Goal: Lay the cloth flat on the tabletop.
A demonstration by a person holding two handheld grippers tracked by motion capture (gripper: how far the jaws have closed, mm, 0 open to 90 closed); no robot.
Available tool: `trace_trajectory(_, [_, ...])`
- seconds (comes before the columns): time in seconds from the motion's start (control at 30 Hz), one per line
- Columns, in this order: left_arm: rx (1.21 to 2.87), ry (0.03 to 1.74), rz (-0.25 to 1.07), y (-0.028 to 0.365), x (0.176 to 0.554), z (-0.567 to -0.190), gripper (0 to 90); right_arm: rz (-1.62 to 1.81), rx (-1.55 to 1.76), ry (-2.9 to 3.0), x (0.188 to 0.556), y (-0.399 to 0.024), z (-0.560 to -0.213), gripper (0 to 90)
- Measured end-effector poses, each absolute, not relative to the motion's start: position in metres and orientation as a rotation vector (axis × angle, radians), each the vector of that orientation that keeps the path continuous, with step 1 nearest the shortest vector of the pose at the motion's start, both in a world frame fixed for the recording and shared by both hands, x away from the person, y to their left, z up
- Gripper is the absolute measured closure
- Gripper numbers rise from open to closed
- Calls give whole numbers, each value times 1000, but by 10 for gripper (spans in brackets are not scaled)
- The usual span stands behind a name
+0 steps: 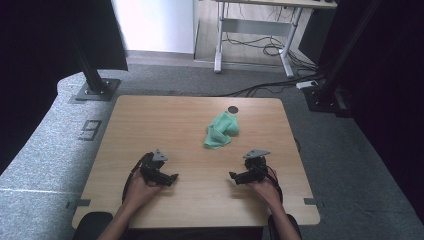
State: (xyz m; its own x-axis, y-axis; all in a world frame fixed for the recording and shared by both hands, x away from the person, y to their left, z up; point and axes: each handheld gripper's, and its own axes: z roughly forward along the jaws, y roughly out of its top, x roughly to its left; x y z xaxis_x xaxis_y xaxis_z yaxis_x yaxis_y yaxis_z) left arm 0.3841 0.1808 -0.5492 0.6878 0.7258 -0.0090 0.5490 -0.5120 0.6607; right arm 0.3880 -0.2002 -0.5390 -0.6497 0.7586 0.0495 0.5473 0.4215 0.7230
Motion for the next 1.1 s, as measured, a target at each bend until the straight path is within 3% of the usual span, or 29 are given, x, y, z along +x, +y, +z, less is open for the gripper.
trace_trajectory(0.57, [2248, 974, 355, 180, 384, -549, 0, 1063, 1163, 2394, 411, -188, -522, 0])
trace_trajectory(1.1, [2249, 974, 354, 180, 384, -549, 0, 1048, 1149, 2406, 435, -180, -517, 164])
